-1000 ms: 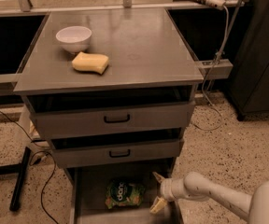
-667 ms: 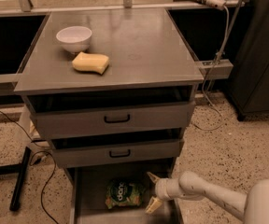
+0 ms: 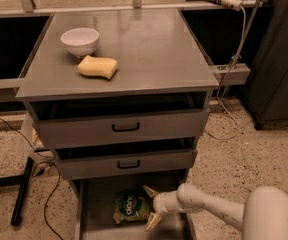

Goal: Pick green rice chip bag from bottom drawer and place on counter

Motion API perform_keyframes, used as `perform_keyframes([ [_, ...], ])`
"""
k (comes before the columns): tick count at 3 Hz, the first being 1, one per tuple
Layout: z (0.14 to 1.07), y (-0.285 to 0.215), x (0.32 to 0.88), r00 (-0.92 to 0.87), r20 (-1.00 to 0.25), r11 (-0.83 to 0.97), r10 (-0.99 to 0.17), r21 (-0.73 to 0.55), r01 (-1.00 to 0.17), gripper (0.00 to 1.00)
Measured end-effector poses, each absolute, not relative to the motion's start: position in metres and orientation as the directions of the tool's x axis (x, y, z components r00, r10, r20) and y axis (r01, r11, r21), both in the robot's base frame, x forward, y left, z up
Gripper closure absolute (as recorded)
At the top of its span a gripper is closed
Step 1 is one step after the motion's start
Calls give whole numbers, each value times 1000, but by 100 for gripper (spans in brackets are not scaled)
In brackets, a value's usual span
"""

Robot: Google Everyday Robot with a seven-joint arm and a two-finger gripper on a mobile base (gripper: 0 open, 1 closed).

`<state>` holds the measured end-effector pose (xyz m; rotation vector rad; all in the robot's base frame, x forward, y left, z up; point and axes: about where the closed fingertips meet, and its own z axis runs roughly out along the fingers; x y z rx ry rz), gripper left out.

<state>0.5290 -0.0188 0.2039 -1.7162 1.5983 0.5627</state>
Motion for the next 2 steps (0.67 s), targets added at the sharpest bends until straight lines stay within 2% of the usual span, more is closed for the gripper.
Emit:
perform_keyframes([
  [2, 162, 0, 541, 144, -717, -13, -682, -185, -983, 0],
])
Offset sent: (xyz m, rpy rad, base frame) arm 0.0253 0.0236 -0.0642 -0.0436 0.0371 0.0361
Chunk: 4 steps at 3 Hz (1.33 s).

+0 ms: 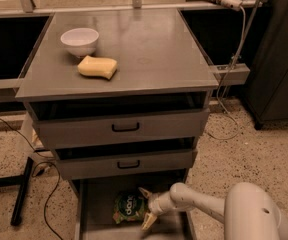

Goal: Pick green rice chip bag from bottom drawer and place on counter

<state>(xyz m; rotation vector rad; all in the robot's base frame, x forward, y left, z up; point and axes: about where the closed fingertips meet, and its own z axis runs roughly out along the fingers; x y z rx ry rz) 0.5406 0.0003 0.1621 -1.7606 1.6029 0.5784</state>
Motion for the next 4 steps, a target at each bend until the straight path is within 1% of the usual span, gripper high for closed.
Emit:
perform_keyframes([
  [1, 147, 5, 546, 116, -726, -9, -678, -150, -989, 0],
  [2, 146, 4, 549, 116, -726, -7, -678, -151, -988, 19],
  [4, 146, 4, 549, 116, -726, -7, -678, -151, -988, 64],
])
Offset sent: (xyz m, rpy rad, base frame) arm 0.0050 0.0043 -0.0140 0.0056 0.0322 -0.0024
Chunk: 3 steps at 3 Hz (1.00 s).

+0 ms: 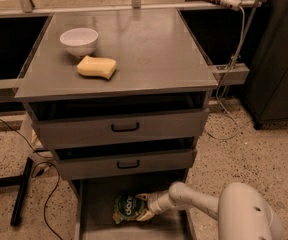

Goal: Pick green rice chip bag from bottom drawer and place on counter

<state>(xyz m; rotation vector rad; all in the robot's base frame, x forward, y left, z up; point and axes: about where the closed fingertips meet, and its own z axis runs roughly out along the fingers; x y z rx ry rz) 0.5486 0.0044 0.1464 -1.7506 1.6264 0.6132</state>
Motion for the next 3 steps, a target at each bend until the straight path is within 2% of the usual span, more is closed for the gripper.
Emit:
perform_keyframes([
  [1, 146, 4, 549, 116, -726, -7, -678, -151, -988, 87],
  [2, 146, 5, 548, 116, -726, -7, -678, -151, -988, 100],
  [3, 146, 5, 548, 116, -726, -8, -677, -150, -989, 100],
])
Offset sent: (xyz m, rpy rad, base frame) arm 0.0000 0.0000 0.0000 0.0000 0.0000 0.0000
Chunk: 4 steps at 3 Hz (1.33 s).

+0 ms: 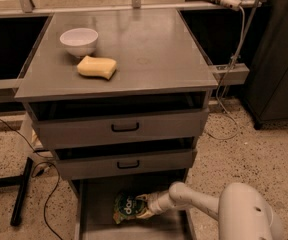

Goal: Pick green rice chip bag from bottom drawer and place on counter

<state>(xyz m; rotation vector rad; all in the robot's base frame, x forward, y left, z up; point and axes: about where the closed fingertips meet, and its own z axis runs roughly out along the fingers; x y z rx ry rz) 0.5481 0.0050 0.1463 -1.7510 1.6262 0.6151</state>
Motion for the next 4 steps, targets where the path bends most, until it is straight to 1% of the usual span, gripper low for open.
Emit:
perform_keyframes([
  [1, 157, -1, 544, 98, -755, 0, -648, -129, -992, 100],
  [2, 188, -18, 539, 92, -778, 14, -622, -128, -992, 100],
  [3, 230, -43, 531, 103, -786, 25, -609, -149, -989, 100],
  [4, 281, -80, 523, 116, -773, 47, -623, -184, -982, 100],
])
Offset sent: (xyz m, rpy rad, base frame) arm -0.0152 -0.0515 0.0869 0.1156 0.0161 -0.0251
